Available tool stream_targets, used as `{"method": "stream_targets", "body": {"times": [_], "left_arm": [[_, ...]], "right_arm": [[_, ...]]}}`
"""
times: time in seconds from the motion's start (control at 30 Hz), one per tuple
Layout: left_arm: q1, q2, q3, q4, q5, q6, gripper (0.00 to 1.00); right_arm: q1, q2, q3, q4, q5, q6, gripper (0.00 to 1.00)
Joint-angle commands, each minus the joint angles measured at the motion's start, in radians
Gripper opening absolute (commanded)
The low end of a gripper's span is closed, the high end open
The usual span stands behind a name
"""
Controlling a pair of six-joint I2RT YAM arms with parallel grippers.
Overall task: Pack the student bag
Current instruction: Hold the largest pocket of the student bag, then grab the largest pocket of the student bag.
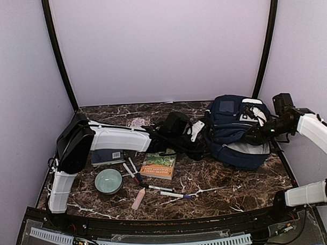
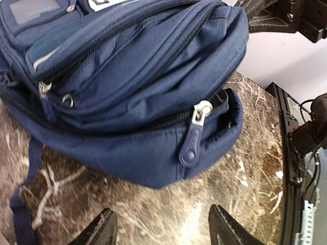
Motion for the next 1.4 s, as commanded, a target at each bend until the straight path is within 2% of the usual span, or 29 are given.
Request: {"method": "stream_targets", "body": {"times": [0.0,0.23,0.47,0.53,0.73,0.87,0.9,1.03,1.23,1.37], "left_arm": [[-0.016,0.036,0.081,0.057,-0.003,0.082,0.64],[-0.038,0.126,0.203,0.016,-0.054,0.143,0.63],[-0.047,0.191,0.297,-0.016,-0.014,0.134,0.54],[-0.049,0.202,0.312,-0.026,-0.029,0.130,0.46],[-0.049,0.207,0.349,-0.082,-0.082,0.129,0.13],[-0.048,0.175,0.340,-0.125,-0.110,0.148,0.07],[-0.048,0.164,0.331,-0.132,-0.122,0.160,0.03],[-0.039,0.107,0.279,-0.151,-0.145,0.184,0.00],[0.029,0.086,0.251,-0.231,-0.020,0.180,0.00],[0.072,0.091,0.243,-0.319,0.152,0.225,0.00]], "right_arm": [[0.009,-0.004,0.010,0.074,-0.067,0.010,0.00],[0.016,0.000,0.007,0.059,-0.095,0.001,0.00],[0.022,0.003,0.011,0.049,-0.094,0.002,0.00],[0.023,0.000,0.013,0.045,-0.093,0.000,0.00],[0.025,-0.029,0.012,0.007,-0.064,-0.030,0.00],[0.025,-0.067,0.010,-0.046,-0.003,-0.108,0.00],[0.026,-0.078,0.007,-0.058,0.019,-0.129,0.00],[0.025,-0.112,-0.003,-0.113,0.100,-0.203,0.00],[0.026,-0.153,-0.005,-0.143,0.183,-0.232,0.00],[0.022,-0.158,0.006,-0.135,0.223,-0.225,0.00]]}}
